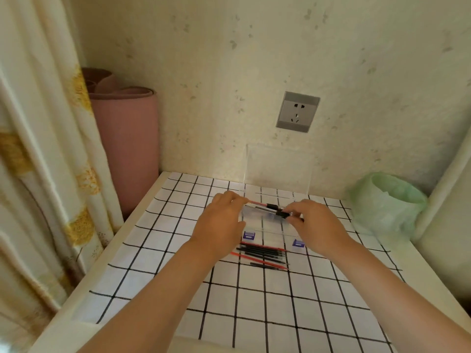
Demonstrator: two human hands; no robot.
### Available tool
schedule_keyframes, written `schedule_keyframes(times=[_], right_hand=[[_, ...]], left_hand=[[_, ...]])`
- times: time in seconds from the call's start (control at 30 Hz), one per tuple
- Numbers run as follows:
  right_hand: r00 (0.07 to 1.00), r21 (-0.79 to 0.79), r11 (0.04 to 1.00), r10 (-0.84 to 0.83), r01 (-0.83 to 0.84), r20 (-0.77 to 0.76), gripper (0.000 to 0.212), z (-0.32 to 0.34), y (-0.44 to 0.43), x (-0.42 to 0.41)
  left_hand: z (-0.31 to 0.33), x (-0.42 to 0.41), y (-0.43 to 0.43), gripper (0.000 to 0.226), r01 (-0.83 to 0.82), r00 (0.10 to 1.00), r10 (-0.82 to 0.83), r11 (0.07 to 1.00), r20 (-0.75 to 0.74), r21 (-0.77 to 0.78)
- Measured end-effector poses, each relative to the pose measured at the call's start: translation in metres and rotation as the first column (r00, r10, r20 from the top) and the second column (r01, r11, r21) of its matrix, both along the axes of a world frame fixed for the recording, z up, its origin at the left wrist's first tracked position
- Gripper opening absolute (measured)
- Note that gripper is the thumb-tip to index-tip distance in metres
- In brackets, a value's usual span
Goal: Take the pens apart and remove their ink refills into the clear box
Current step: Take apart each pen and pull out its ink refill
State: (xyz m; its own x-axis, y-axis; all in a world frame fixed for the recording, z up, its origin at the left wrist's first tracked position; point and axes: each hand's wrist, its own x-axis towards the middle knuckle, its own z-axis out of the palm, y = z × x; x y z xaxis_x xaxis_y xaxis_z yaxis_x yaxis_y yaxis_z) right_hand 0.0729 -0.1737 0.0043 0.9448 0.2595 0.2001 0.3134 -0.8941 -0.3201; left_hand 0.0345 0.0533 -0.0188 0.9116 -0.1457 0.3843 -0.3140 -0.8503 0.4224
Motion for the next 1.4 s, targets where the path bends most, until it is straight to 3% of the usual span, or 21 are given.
schedule_keyframes(times=[0.27,0.5,0.7,0.83,0.97,1.1,1.3,1.4], right_hand=[[0.998,-0.252,0.967,-0.049,0.036,-0.045,0.022,0.004,0.028,0.06],[0.991,-0.499,0.865,-0.112,0.061,-0.073,0.026,-0.003,0.023,0.069],[0.982,-0.326,0.943,0.001,-0.064,-0.189,0.049,-0.009,0.011,0.072],[0.979,-0.246,0.964,0.053,-0.102,-0.199,0.05,-0.009,0.012,0.06],[0.992,-0.189,0.975,0.108,-0.118,-0.061,0.044,-0.007,0.006,0.041],[0.967,-0.044,0.973,0.229,-0.225,0.115,0.028,-0.004,0.01,0.002],[0.919,-0.168,0.904,0.394,-0.394,-0.035,0.029,-0.029,0.017,-0.053],[0.932,-0.281,0.893,0.363,-0.352,-0.014,0.041,-0.041,0.017,-0.053]], left_hand=[[-0.009,0.002,0.004,0.039,0.035,0.976,-0.033,0.999,-0.214,0.002],[-0.011,0.003,0.005,0.036,0.043,0.972,-0.045,0.999,-0.231,-0.015],[-0.013,0.004,0.002,0.035,0.037,0.973,-0.039,0.999,-0.227,-0.011],[-0.012,0.004,0.001,0.037,0.046,0.976,-0.044,0.999,-0.215,0.003],[-0.012,0.0,-0.002,0.037,0.075,0.99,-0.07,0.996,-0.122,0.043],[-0.007,-0.007,-0.008,0.019,0.113,0.989,-0.103,0.989,-0.102,0.092],[-0.009,-0.016,-0.012,0.024,0.184,0.96,-0.144,0.971,-0.242,0.151],[-0.012,-0.021,-0.011,0.028,0.209,0.951,-0.156,0.961,-0.267,0.182]])
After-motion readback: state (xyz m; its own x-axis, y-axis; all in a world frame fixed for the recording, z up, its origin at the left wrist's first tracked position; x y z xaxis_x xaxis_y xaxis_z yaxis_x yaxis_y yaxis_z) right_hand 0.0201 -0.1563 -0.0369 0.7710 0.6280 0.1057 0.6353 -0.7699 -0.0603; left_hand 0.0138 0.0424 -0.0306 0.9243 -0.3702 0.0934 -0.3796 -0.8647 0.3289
